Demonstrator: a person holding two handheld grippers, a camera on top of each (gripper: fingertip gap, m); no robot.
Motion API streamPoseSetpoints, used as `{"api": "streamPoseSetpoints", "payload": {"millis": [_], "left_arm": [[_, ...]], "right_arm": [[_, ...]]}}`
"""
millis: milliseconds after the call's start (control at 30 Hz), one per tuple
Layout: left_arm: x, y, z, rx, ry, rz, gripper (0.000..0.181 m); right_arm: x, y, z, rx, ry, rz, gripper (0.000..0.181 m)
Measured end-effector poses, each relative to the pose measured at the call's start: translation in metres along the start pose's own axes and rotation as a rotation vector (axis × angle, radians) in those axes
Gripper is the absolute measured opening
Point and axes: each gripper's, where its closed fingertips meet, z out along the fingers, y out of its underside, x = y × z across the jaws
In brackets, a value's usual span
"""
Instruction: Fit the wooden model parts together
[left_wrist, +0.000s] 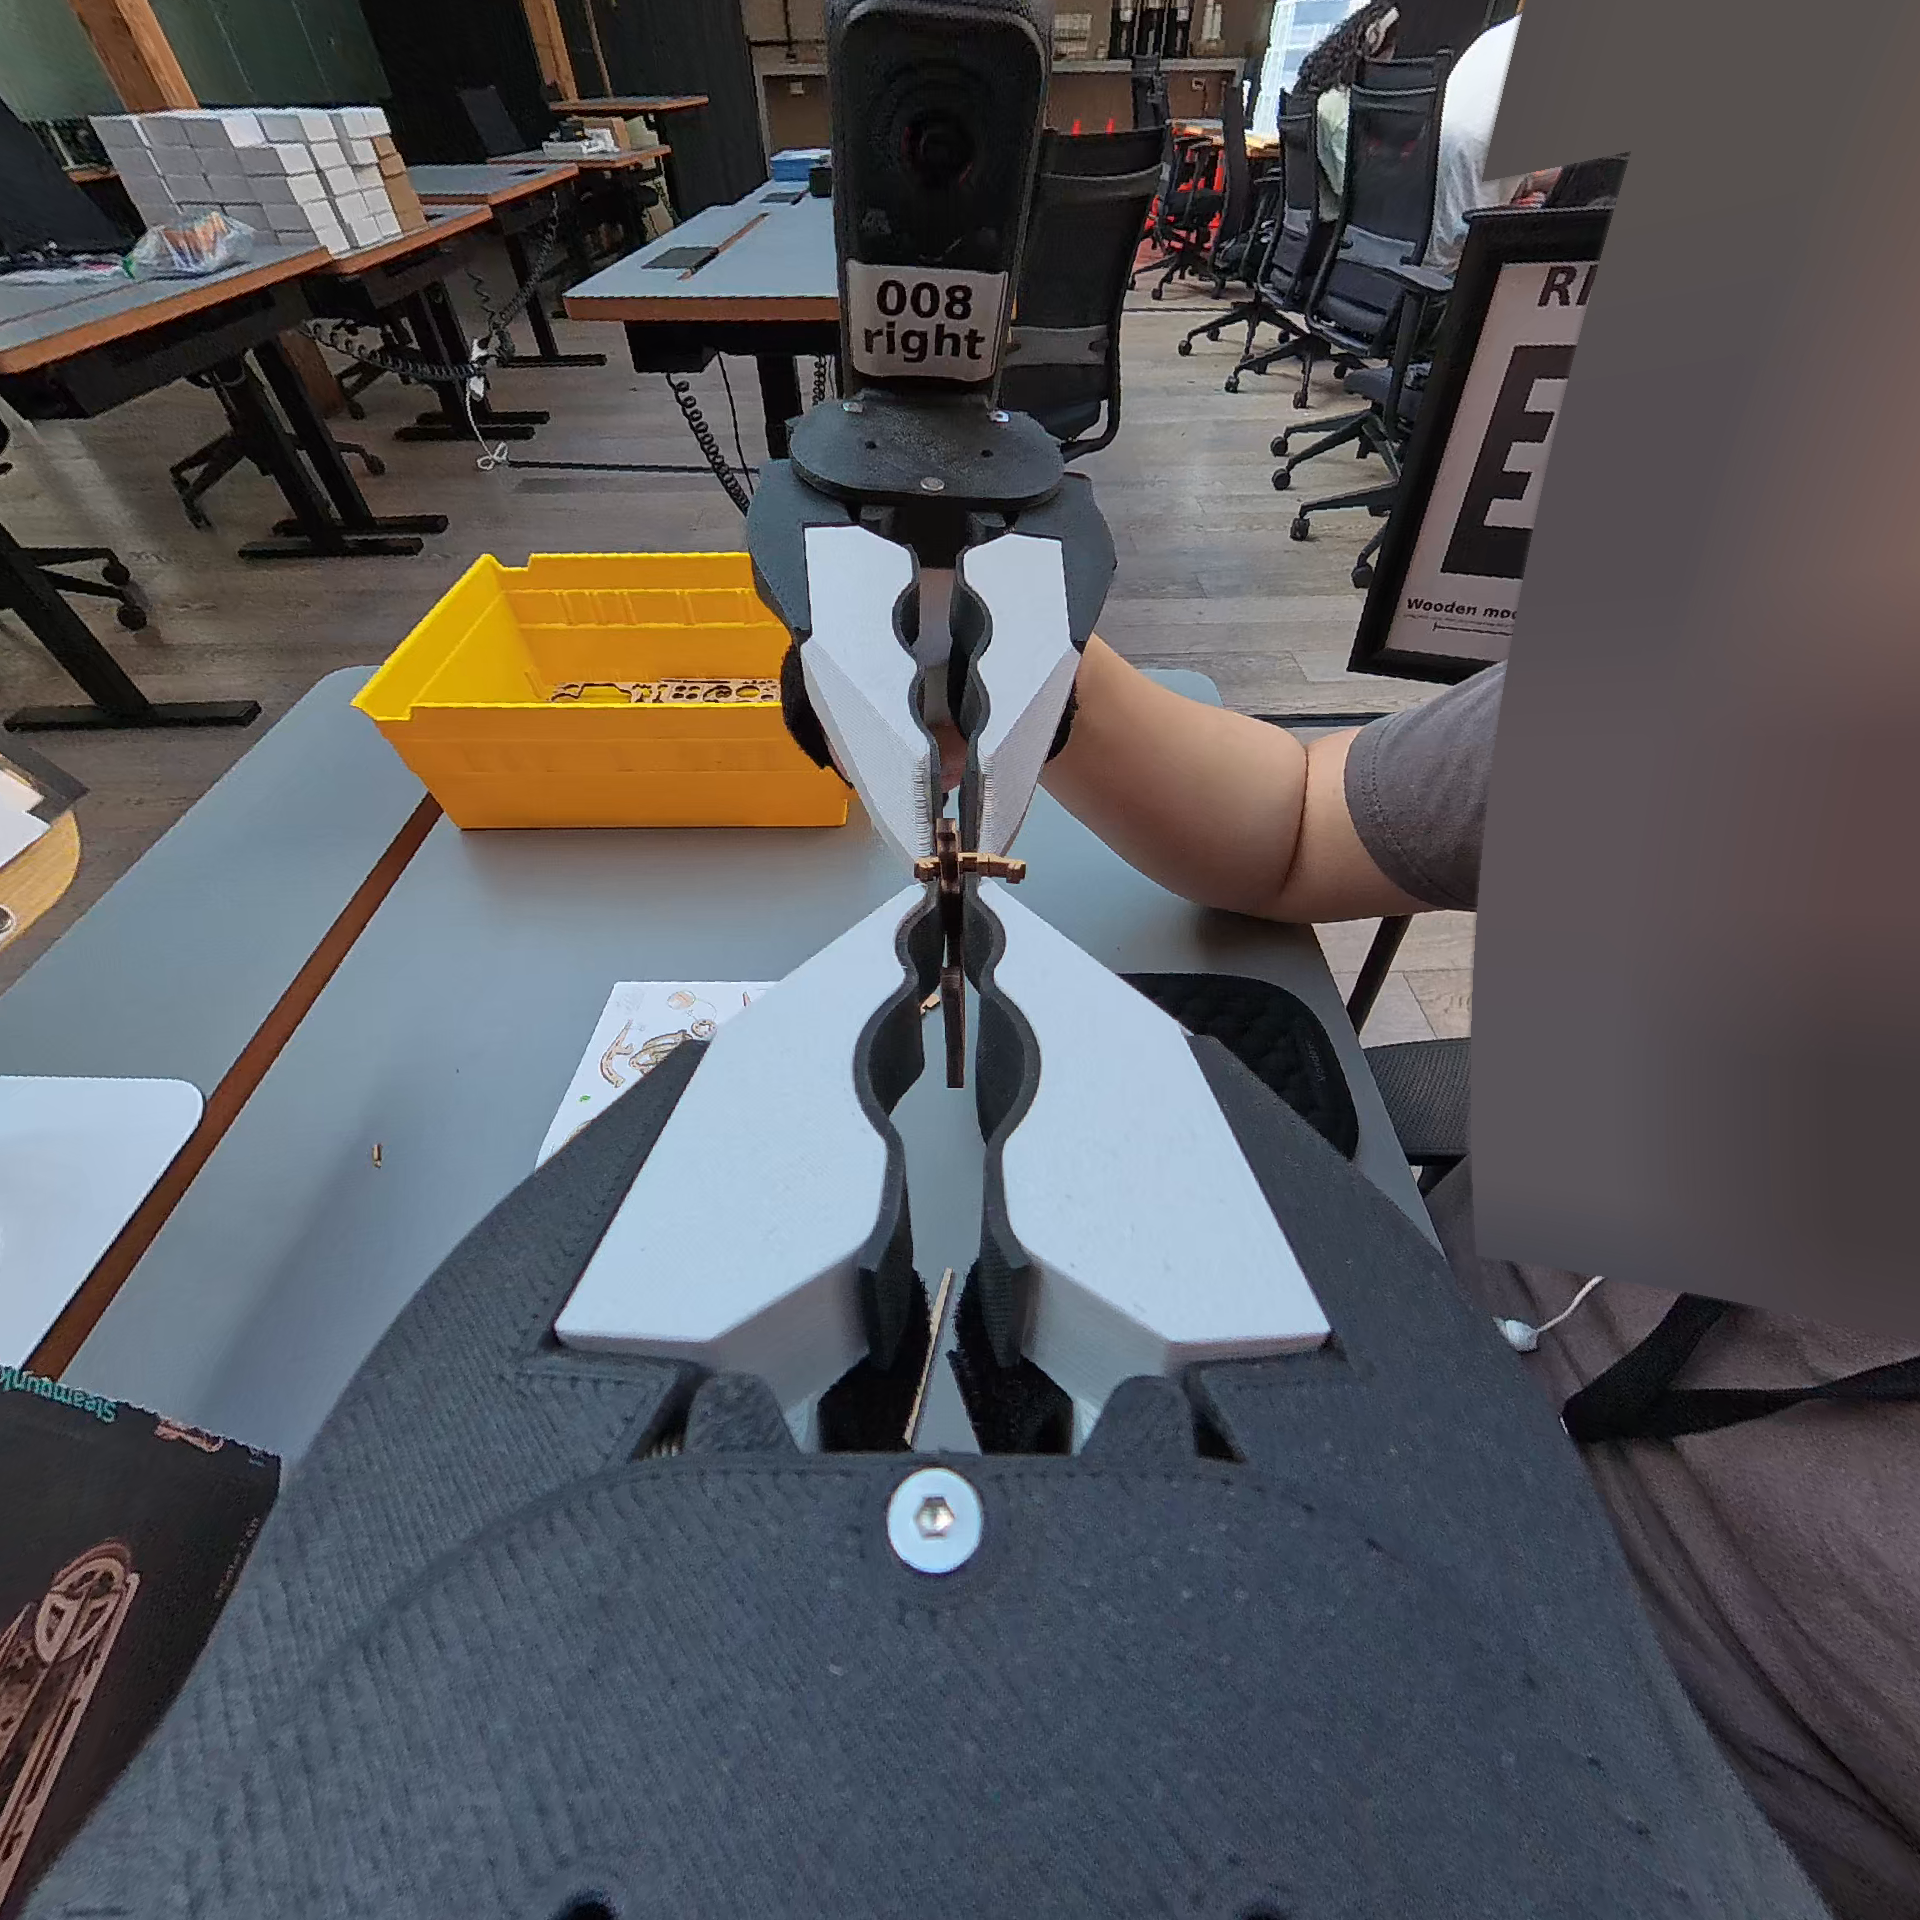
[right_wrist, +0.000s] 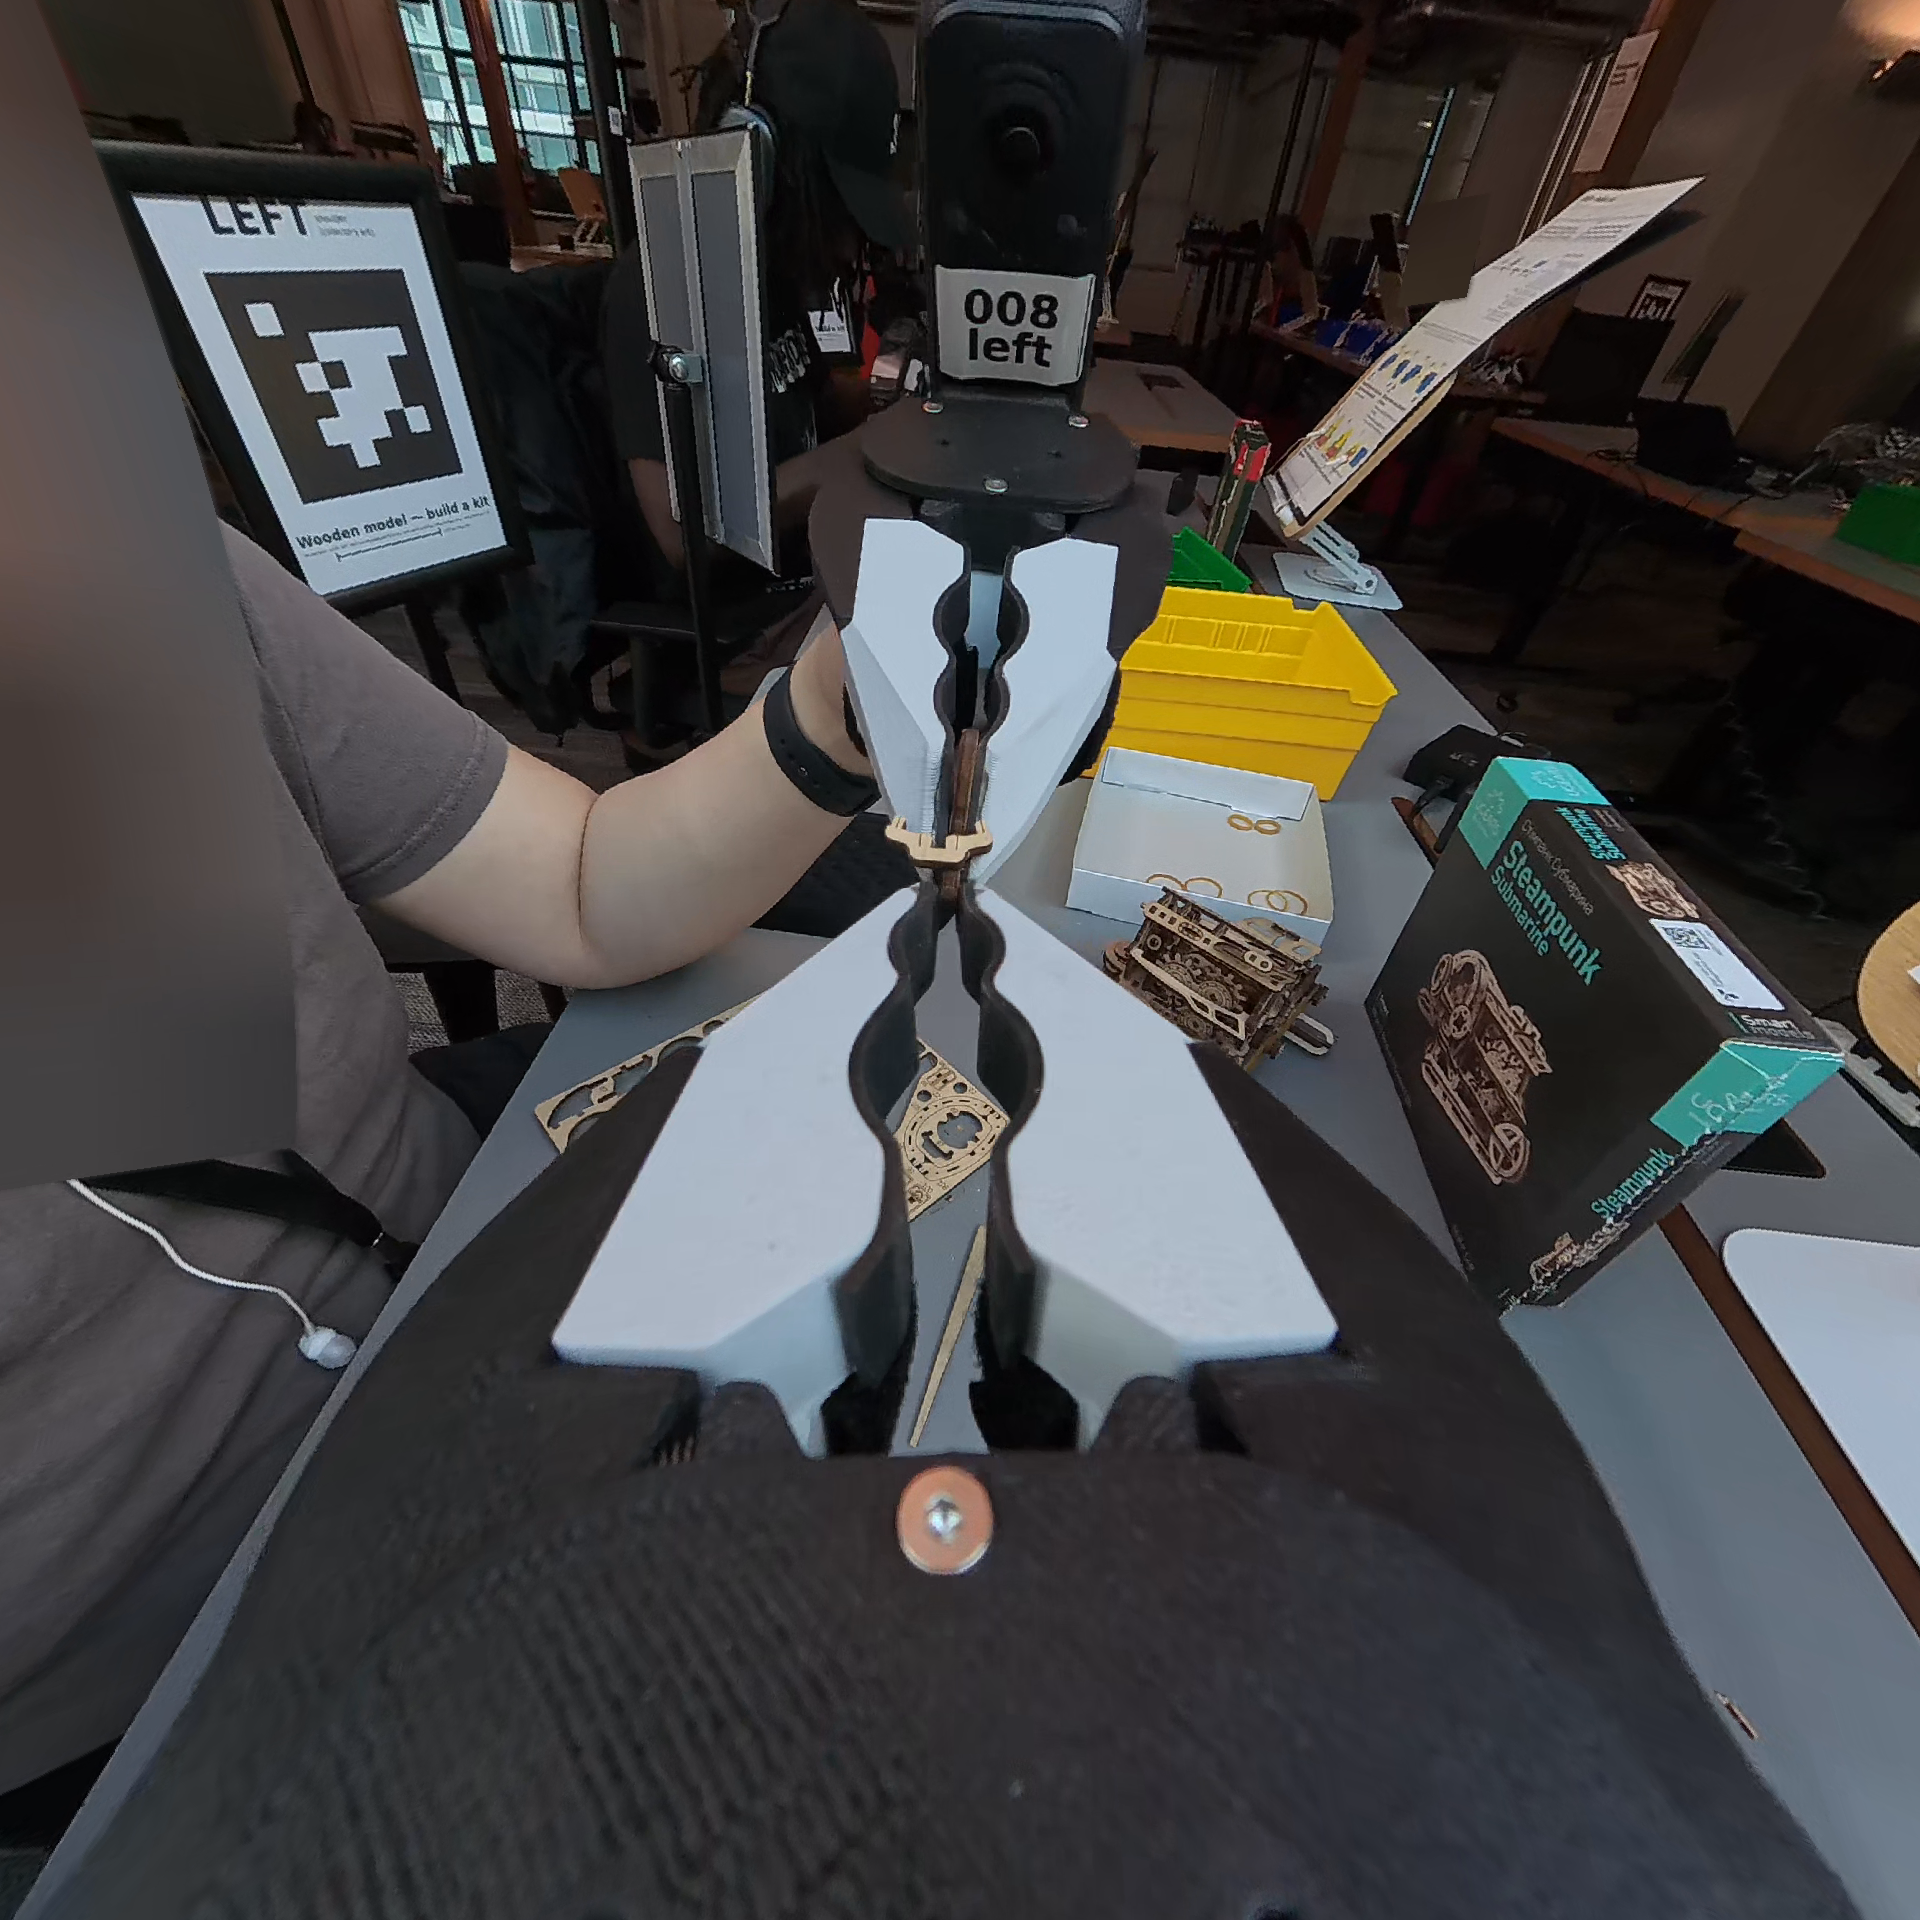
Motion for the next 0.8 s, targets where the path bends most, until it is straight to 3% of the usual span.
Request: {"api": "streamPoseSetpoints", "payload": {"millis": [33, 800], "left_arm": [[-0.0009, -0.0013, -0.0007, 0.01, -0.002, -0.003, 0.0], [-0.0066, -0.0036, -0.0051, 0.044, -0.002, -0.095, 0.001]], "right_arm": [[0.0011, -0.0013, -0.0001, 0.005, 0.01, 0.0, 0.002], [0.008, -0.0058, -0.0005, 0.057, 0.012, 0.087, 0.001]]}}
